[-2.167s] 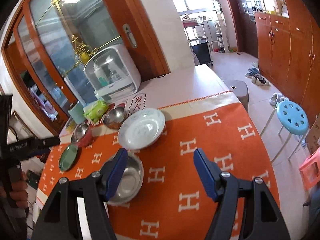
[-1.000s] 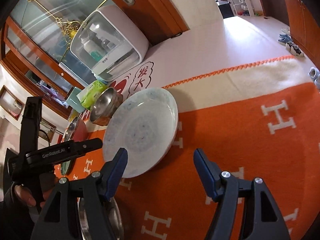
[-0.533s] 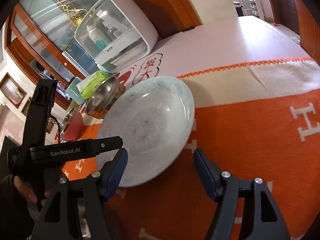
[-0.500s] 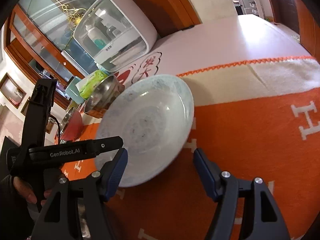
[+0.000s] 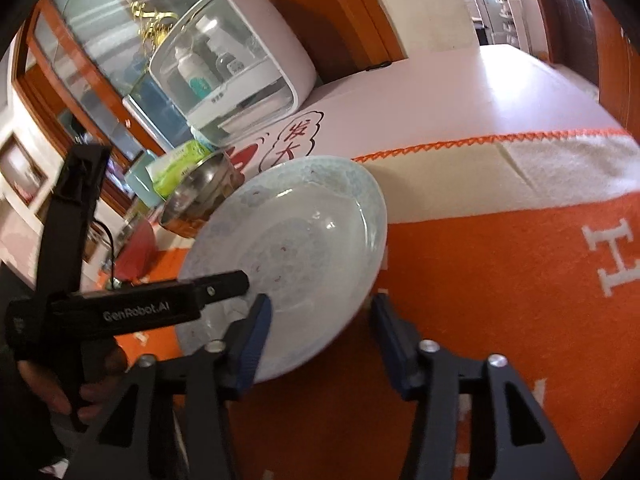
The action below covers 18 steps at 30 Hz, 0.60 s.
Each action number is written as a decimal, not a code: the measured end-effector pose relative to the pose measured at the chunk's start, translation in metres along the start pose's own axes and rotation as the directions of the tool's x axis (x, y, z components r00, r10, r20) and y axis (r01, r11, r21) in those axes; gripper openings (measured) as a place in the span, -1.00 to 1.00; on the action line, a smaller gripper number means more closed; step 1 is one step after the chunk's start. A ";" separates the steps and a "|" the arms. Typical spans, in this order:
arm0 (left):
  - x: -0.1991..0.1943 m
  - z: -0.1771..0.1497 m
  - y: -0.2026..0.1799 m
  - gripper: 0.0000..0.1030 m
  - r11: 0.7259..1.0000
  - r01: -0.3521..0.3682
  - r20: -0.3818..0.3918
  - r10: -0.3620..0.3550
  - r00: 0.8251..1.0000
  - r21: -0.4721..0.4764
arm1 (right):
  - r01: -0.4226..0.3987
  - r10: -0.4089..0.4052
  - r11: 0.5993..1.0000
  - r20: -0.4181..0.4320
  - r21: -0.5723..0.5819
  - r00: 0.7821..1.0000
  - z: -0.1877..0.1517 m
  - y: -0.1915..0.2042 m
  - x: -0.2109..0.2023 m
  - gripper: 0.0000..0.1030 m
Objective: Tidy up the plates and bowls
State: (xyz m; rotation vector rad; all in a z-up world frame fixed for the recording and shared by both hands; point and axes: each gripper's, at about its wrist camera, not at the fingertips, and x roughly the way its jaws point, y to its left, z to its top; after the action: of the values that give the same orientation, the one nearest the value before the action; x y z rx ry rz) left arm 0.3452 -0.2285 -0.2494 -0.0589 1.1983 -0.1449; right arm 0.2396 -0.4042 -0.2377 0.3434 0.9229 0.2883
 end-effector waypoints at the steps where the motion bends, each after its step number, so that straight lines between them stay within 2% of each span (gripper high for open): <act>1: 0.000 0.000 -0.002 0.24 1.000 0.004 0.007 -0.004 1.000 0.005 | 0.005 -0.005 1.000 0.004 0.006 1.000 0.000 0.000 0.000 -0.22; 3: 0.001 0.003 -0.009 0.13 1.000 0.017 0.014 -0.017 1.000 0.011 | 0.019 -0.019 1.000 0.002 0.013 1.000 0.000 -0.002 -0.001 -0.38; 6: 0.000 0.002 -0.007 0.09 1.000 0.020 0.025 -0.020 0.999 0.000 | 0.004 -0.004 1.000 -0.011 0.009 1.000 0.001 -0.005 -0.002 -0.39; 18: -0.008 -0.003 0.012 -0.28 0.998 0.052 -0.005 -0.052 0.999 -0.023 | -0.013 0.014 1.000 -0.040 0.024 0.999 0.002 -0.011 -0.009 -0.50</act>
State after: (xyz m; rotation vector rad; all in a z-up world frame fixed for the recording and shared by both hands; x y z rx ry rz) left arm 0.3404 -0.2156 -0.2449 -0.1101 1.2048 -0.1774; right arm 0.2376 -0.4178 -0.2347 0.3670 0.9640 0.2975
